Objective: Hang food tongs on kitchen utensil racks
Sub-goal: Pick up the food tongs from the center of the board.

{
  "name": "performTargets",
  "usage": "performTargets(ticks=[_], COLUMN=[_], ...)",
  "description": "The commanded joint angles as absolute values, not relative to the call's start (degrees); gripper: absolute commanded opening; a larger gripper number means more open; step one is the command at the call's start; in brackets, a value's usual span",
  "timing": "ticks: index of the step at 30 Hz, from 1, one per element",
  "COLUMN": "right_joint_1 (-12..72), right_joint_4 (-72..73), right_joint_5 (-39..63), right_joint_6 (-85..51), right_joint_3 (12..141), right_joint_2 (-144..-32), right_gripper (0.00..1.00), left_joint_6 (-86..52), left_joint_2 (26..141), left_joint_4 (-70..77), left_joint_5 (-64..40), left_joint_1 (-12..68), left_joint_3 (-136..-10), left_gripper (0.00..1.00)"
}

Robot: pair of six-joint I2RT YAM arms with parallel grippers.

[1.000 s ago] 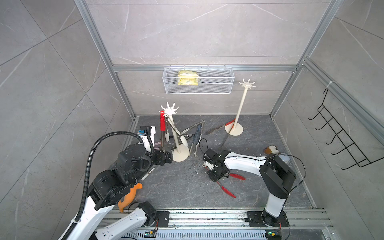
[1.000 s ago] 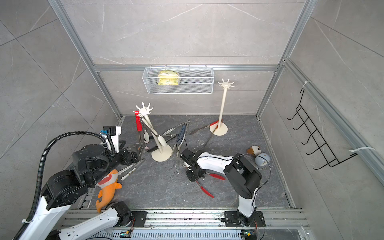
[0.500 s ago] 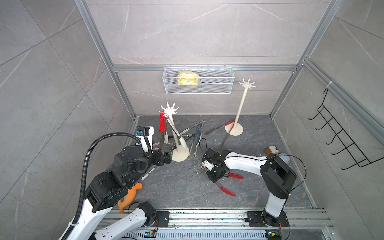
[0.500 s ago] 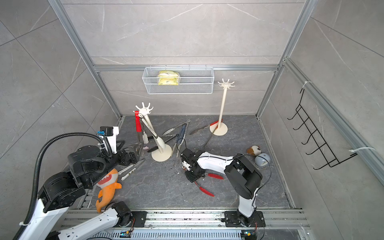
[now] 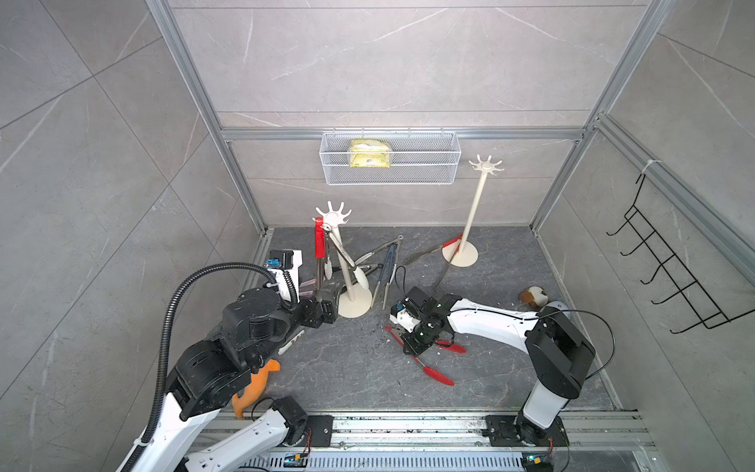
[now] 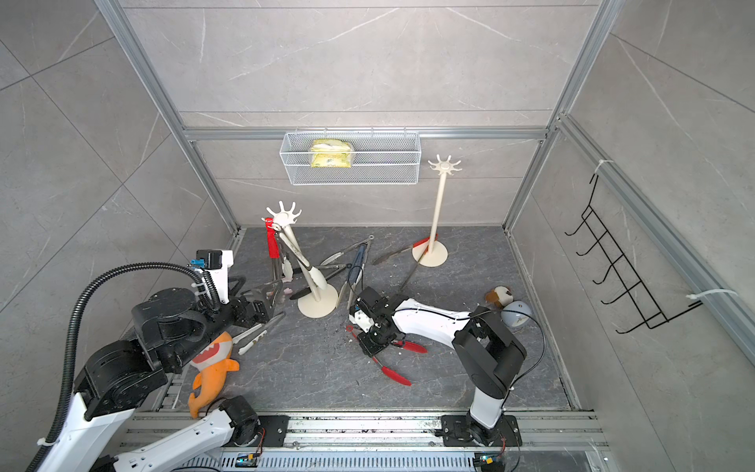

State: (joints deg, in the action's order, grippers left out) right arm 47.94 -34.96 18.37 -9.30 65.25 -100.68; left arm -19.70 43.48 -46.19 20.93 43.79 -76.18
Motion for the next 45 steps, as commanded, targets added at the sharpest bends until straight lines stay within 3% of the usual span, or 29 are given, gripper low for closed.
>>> performTargets(ticks=[1, 36, 45], right_joint_1=[48.27, 46.23, 45.96], right_joint_4=[-32.74, -34.78, -36.83], right_joint_5=[21.93, 23.92, 19.60], right_joint_6=[-8.56, -7.62, -7.63], right_joint_3=[66.16, 76.61, 82.22], right_joint_2=[-98.89, -92.47, -90.73], right_gripper=[0.07, 0.02, 0.00], left_joint_6=[-18.90, -19.84, -19.97], left_joint_2=[43.20, 41.75, 41.48], left_joint_4=[-44.28, -44.31, -44.40], left_joint_5=[21.57, 20.73, 20.62], left_joint_1=[44.00, 44.02, 44.02], left_joint_3=[-76.03, -74.70, -73.72], left_gripper=[0.99, 0.99, 0.99])
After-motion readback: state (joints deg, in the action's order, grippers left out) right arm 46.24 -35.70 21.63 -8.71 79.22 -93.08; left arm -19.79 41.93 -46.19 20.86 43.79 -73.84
